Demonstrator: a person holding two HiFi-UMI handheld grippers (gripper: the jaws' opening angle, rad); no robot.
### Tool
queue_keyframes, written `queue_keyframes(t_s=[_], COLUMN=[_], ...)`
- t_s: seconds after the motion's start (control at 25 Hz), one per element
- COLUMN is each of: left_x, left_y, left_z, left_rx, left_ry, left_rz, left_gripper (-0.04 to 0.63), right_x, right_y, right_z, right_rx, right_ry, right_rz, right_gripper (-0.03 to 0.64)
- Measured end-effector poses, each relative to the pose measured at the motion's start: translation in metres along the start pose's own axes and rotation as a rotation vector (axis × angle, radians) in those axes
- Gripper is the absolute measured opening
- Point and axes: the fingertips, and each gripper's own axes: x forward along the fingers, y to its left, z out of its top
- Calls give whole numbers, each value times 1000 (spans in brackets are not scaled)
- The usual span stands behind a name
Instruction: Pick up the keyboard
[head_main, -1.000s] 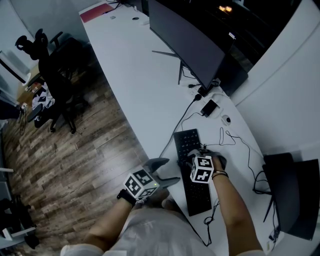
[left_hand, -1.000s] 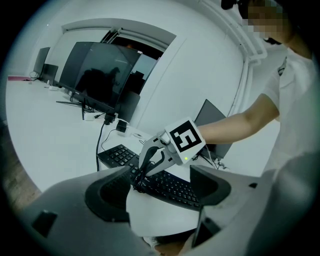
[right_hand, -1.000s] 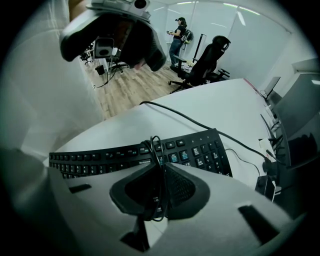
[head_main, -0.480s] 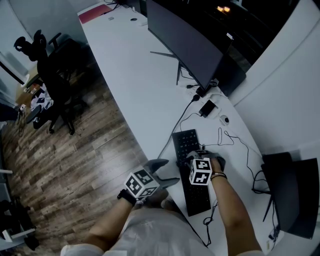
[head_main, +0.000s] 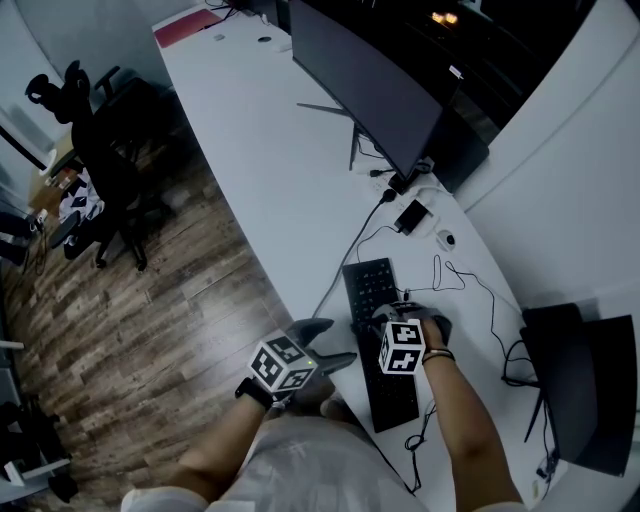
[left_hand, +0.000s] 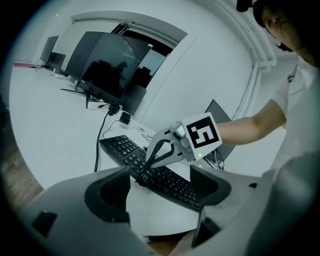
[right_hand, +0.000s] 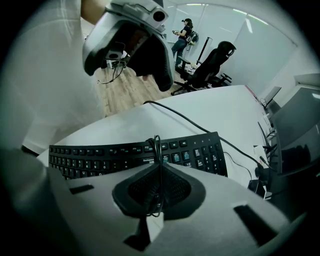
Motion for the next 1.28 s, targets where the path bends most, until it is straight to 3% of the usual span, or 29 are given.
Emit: queue_keyframes(t_s=[0.64,1.16,1.28], left_x=[28,72,87], left_y=[-2,-6,-13], left_z=[2,-3,-12], left_rx=[-77,-250,-299], left_ry=[4,-1,17], left_rz=[-20,-104,-157], left_gripper=[347,347,347], right_x=[-39,-74,-79], right_y=[-7,-9,-7], right_z=[-12,-27,-30], right_rx=[72,172,185], right_ry=[-36,-61,-67], right_rz=[-106,-193,-203], right_gripper=[14,12,12])
